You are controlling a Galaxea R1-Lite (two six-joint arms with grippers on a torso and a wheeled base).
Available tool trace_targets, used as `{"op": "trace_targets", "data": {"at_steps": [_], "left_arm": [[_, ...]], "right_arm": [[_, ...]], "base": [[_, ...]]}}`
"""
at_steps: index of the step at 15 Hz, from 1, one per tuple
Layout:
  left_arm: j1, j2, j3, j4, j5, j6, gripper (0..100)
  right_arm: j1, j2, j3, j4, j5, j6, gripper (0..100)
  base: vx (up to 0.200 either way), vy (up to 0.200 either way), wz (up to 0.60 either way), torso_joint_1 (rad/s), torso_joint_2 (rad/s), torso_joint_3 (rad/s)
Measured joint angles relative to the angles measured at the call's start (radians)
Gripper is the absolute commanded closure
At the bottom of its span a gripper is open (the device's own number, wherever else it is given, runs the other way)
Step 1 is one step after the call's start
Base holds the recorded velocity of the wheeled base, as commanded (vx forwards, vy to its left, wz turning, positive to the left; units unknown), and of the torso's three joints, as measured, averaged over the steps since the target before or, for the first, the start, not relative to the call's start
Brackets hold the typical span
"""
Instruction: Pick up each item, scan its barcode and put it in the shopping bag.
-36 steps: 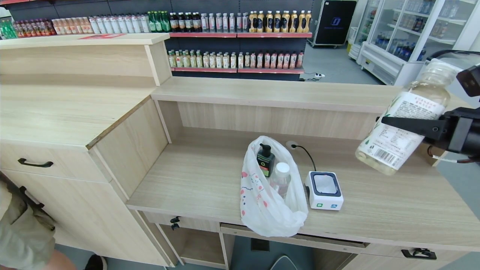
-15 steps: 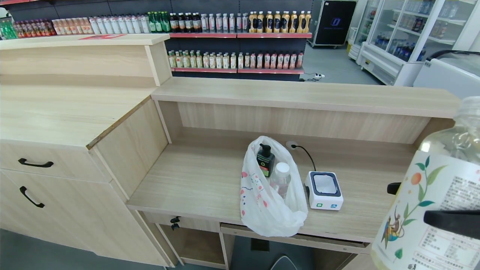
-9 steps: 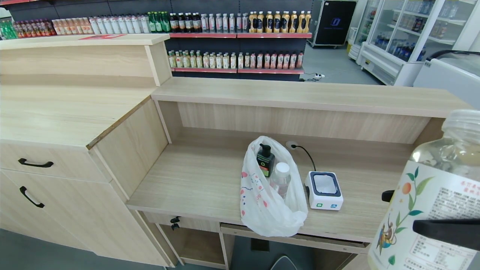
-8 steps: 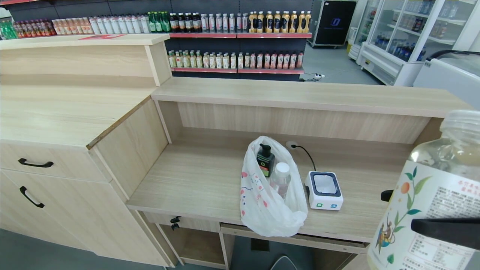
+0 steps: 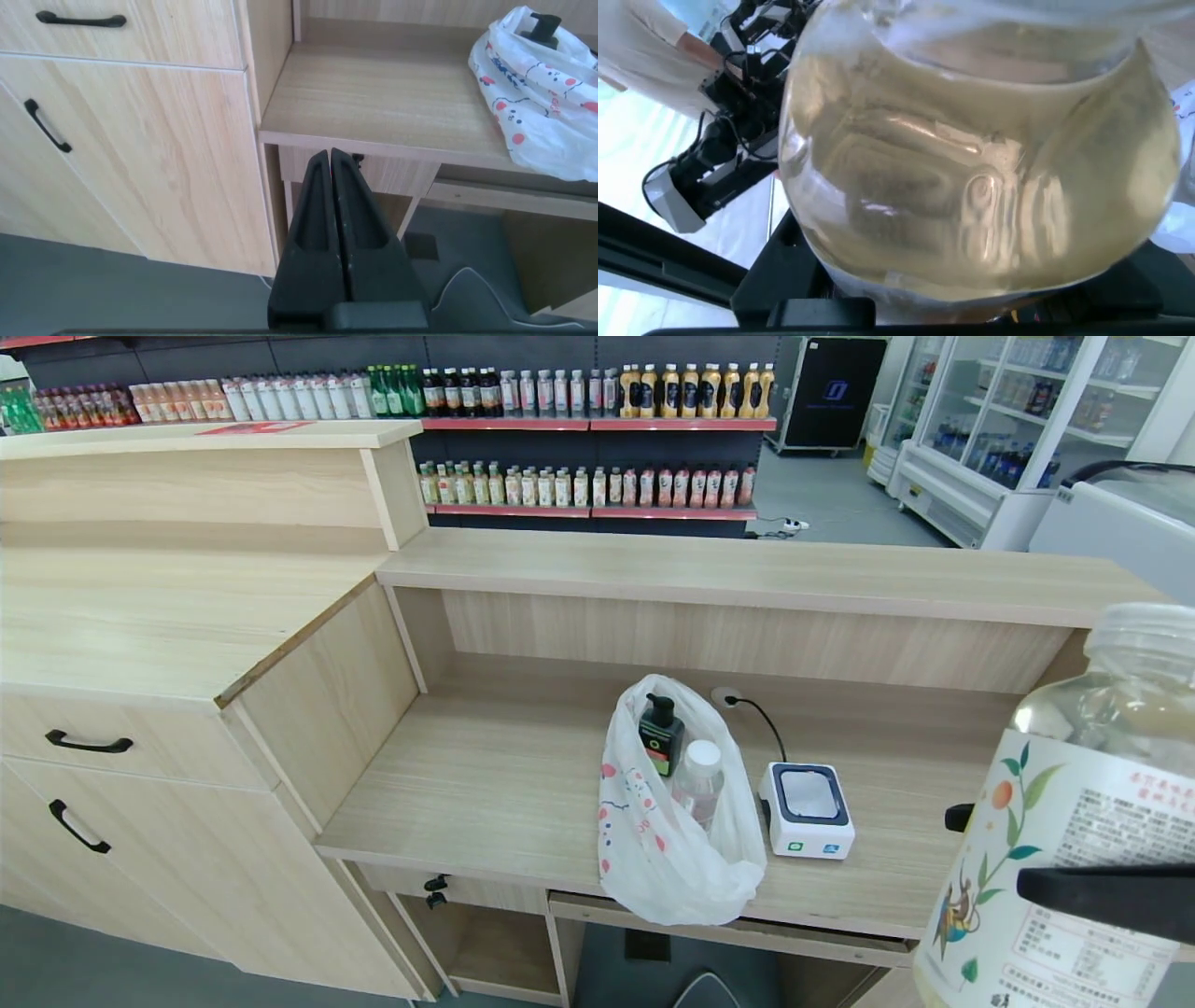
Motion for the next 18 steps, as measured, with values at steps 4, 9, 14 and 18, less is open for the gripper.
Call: {"op": "trace_targets", "data": {"at_steps": [4,9,14,18], "left_arm": [[0.000,0.000,0.000,0.000,0.000,0.000,100],[0.000,0.000,0.000,0.000,0.000,0.000,100],[0.000,0.000,0.000,0.000,0.000,0.000,100],[0.000,0.000,0.000,0.000,0.000,0.000,100]], "right_arm": [[0.000,0.019,-0.033,0.003,0.003,0.016,100],[0.008,0.053,-0.114,0.003,0.004,0.104,100],[0.014,0.061,-0.116,0.004,0.003,0.104,100],[0.018,0.065,-0.113,0.004,0.002,0.103,100]], "base": [[0.000,0.000,0.00,0.000,0.00,0.000],[0.000,0.000,0.00,0.000,0.00,0.000],[0.000,0.000,0.00,0.000,0.00,0.000],[0.000,0.000,0.00,0.000,0.00,0.000]]}}
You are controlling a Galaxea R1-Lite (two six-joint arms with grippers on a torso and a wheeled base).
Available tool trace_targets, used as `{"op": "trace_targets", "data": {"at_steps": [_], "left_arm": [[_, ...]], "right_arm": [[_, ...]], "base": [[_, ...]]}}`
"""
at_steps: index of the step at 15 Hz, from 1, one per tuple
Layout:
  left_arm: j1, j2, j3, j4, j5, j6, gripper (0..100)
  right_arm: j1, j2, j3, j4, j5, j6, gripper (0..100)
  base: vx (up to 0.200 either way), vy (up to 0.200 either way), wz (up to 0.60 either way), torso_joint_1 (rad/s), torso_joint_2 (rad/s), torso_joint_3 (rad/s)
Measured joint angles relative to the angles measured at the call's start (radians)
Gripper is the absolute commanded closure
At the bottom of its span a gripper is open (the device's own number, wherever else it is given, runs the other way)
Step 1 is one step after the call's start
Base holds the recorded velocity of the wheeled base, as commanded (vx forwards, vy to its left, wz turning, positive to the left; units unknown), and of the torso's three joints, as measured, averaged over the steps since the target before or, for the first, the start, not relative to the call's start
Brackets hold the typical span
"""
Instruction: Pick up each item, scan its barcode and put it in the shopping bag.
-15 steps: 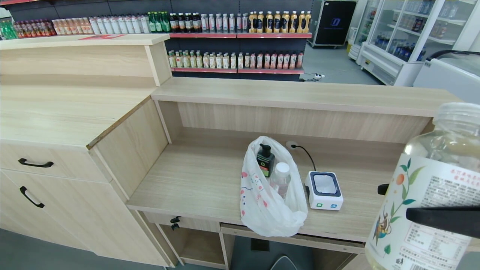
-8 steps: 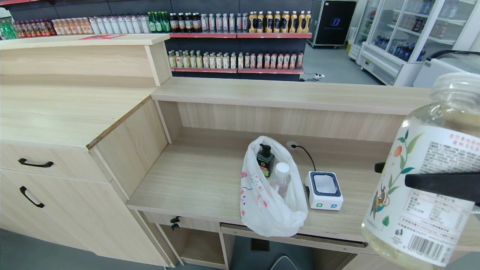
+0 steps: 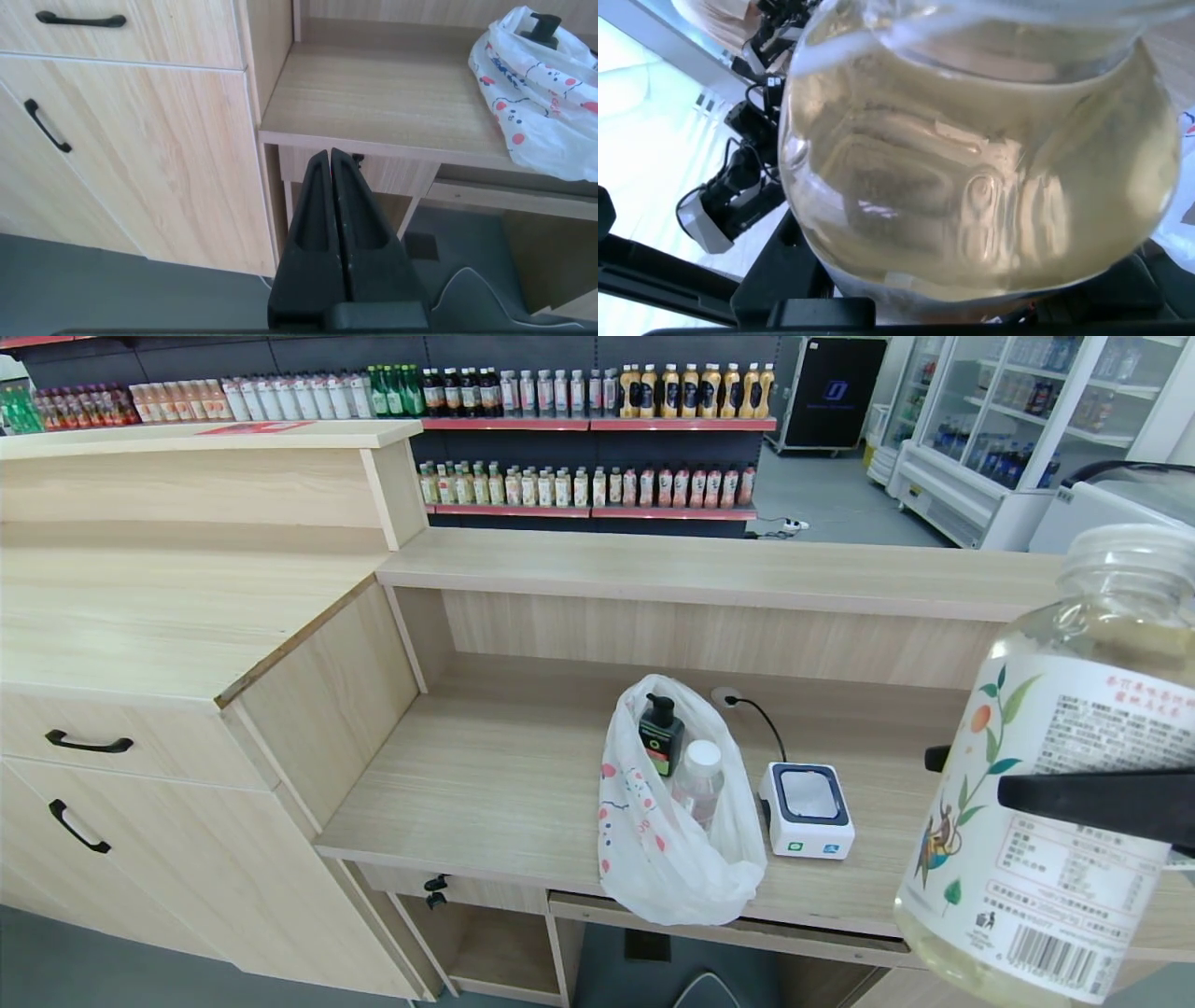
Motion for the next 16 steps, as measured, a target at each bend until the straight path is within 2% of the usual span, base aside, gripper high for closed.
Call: {"op": "trace_targets", "data": {"at_steps": [2,5,8,12,14,16], "left_arm": [[0.000,0.000,0.000,0.000,0.000,-0.001,100],[0.000,0.000,0.000,0.000,0.000,-0.001,100],[0.000,0.000,0.000,0.000,0.000,0.000,100],[0.000,0.000,0.000,0.000,0.000,0.000,100],[0.000,0.000,0.000,0.000,0.000,0.000,100],[0.000,0.000,0.000,0.000,0.000,-0.001,100]], "right_arm": [[-0.011,0.005,0.002,-0.008,-0.001,-0.015,100],[-0.119,0.019,0.002,-0.016,-0.001,-0.158,100],[-0.334,0.095,0.001,-0.078,-0.001,-0.340,100],[-0.650,0.310,0.066,-0.326,-0.001,-0.810,100],[-0.769,0.403,0.092,-0.353,0.000,-1.055,100],[-0.844,0.476,0.096,-0.360,0.030,-1.207,100]], "base": [[0.000,0.000,0.00,0.000,0.00,0.000],[0.000,0.000,0.00,0.000,0.00,0.000],[0.000,0.000,0.00,0.000,0.00,0.000],[0.000,0.000,0.00,0.000,0.00,0.000],[0.000,0.000,0.00,0.000,0.00,0.000],[0.000,0.000,0.00,0.000,0.00,0.000]]}}
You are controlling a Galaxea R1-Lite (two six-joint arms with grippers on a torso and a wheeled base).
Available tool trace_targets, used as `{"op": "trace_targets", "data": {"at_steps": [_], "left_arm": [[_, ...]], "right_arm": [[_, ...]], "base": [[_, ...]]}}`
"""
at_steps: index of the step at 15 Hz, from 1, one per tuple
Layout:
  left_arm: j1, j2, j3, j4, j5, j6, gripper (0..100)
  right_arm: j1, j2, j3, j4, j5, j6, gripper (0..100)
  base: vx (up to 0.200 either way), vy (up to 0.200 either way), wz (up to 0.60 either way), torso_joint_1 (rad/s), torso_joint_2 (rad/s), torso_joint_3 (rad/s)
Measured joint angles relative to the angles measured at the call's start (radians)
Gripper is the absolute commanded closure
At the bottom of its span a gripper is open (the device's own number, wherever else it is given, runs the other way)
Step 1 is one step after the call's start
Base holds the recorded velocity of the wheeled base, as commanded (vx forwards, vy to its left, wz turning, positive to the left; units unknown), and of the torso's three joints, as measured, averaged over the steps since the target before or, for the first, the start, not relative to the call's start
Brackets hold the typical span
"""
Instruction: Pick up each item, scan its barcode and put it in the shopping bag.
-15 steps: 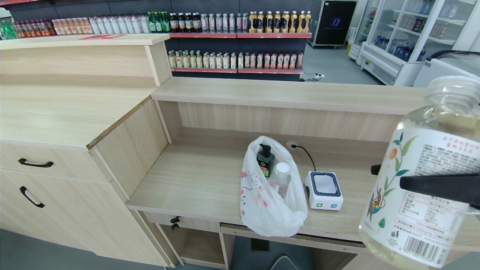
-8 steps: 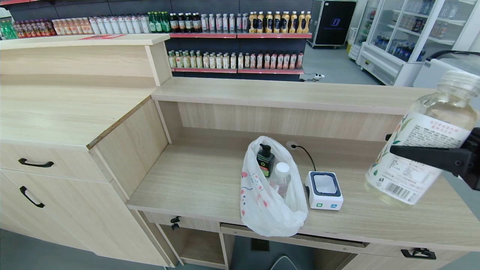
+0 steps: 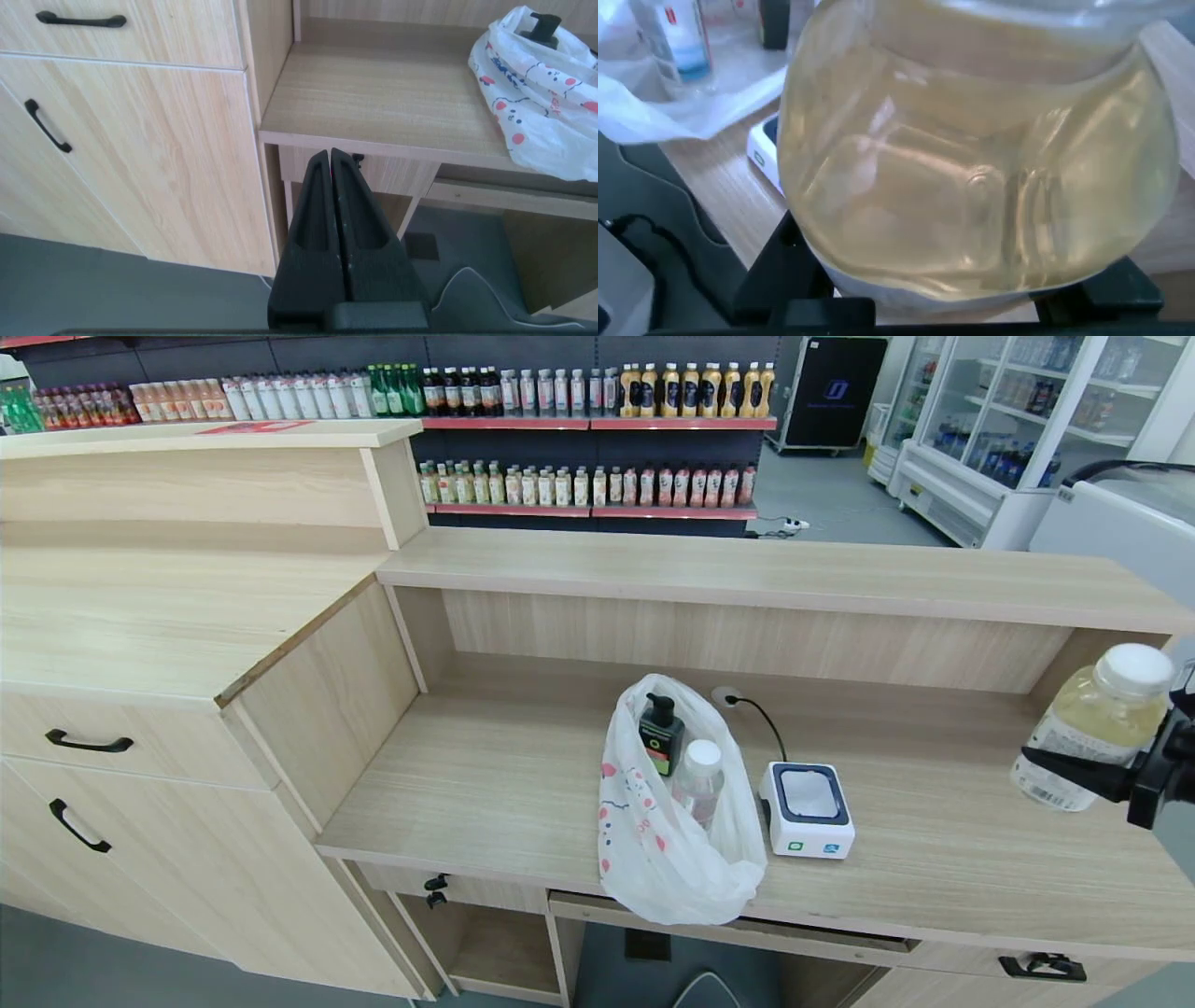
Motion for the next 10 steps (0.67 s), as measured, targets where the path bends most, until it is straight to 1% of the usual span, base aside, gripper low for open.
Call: {"op": "trace_targets", "data": {"at_steps": [1,4,6,10], "left_arm": [[0.000,0.000,0.000,0.000,0.000,0.001,100],[0.000,0.000,0.000,0.000,0.000,0.000,100],[0.000,0.000,0.000,0.000,0.000,0.000,100],[-0.001,0.000,0.000,0.000,0.000,0.000,100]], "right_arm": [[-0.021,0.032,-0.008,-0.001,0.015,-0.063,100],[-0.053,0.088,-0.057,-0.003,0.015,-0.243,100],[-0.059,0.107,-0.079,-0.009,-0.008,-0.270,100],[-0.069,0.128,-0.084,-0.081,-0.008,-0.294,100]], "base": [[0.000,0.000,0.00,0.000,0.00,0.000],[0.000,0.000,0.00,0.000,0.00,0.000],[0.000,0.000,0.60,0.000,0.00,-0.002],[0.000,0.000,0.60,0.001,0.00,0.005]]}}
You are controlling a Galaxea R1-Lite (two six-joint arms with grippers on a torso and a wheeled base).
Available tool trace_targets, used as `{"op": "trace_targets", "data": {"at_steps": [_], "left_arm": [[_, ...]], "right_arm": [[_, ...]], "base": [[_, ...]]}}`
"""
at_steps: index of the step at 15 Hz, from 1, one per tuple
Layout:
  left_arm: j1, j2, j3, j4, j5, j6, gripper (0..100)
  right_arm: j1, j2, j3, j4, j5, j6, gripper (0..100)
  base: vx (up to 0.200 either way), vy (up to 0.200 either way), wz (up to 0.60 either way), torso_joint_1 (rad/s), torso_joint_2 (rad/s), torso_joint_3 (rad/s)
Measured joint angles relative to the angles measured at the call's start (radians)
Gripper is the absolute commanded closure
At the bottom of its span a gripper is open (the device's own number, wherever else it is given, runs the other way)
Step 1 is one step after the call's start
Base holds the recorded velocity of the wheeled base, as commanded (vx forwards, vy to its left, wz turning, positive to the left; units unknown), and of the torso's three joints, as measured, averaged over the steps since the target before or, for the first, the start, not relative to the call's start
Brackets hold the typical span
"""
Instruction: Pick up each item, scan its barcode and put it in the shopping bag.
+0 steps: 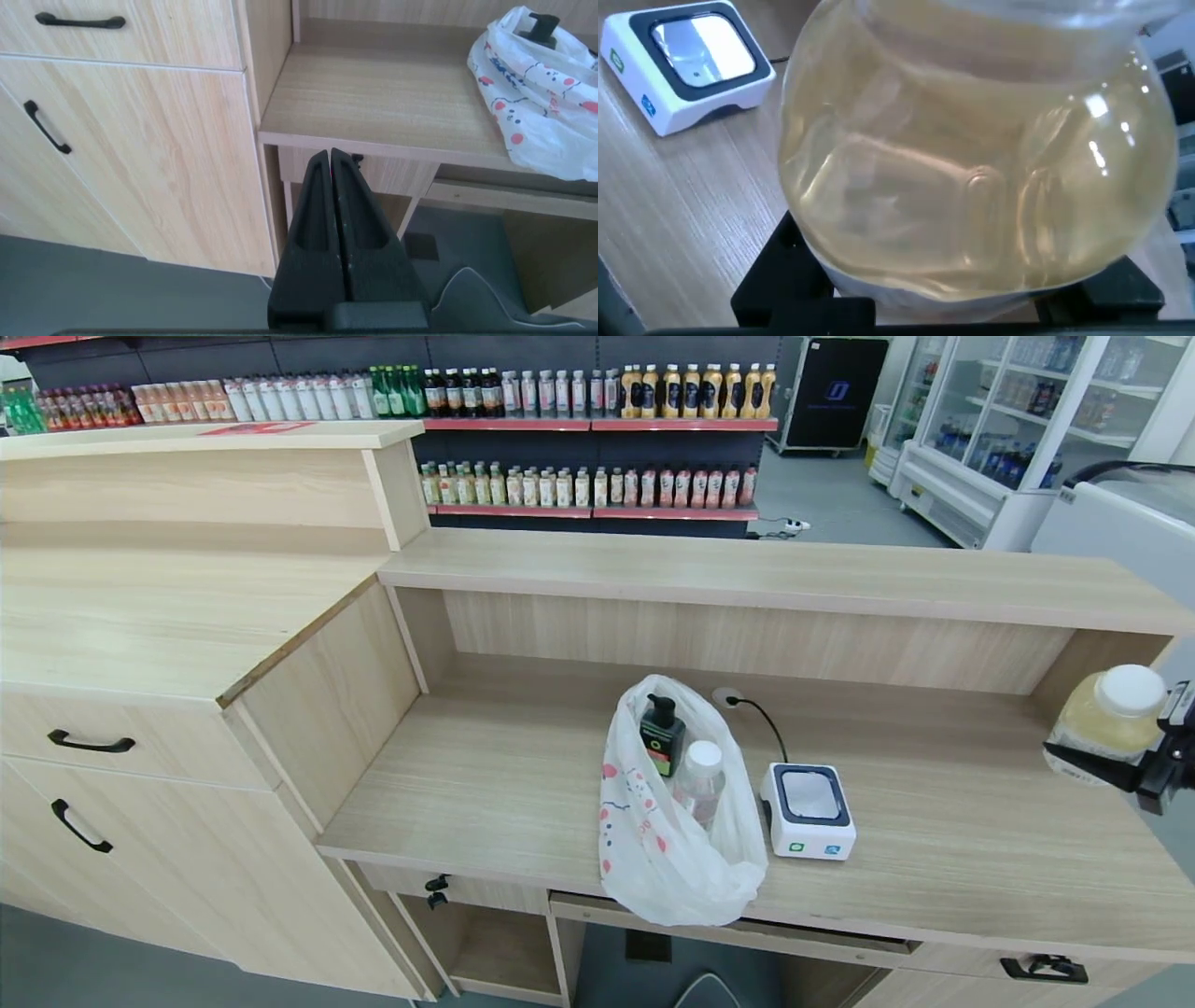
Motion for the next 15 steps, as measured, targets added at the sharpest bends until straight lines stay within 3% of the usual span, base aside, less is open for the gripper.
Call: {"op": "trace_targets", "data": {"at_steps": [5,10,15], "left_arm": [[0.001,0.000,0.000,0.000,0.000,0.000,100],[0.001,0.000,0.000,0.000,0.000,0.000,100],[0.001,0.000,0.000,0.000,0.000,0.000,100]], "right_arm": [[0.006,0.087,-0.005,-0.039,0.136,-0.066,100],[0.002,0.219,-0.017,-0.036,0.208,-0.276,100],[0.034,0.317,-0.055,-0.029,0.277,-0.301,100]], "base": [[0.000,0.000,0.00,0.000,0.00,0.000],[0.000,0.000,0.00,0.000,0.00,0.000],[0.000,0.000,0.00,0.000,0.00,0.000]]}}
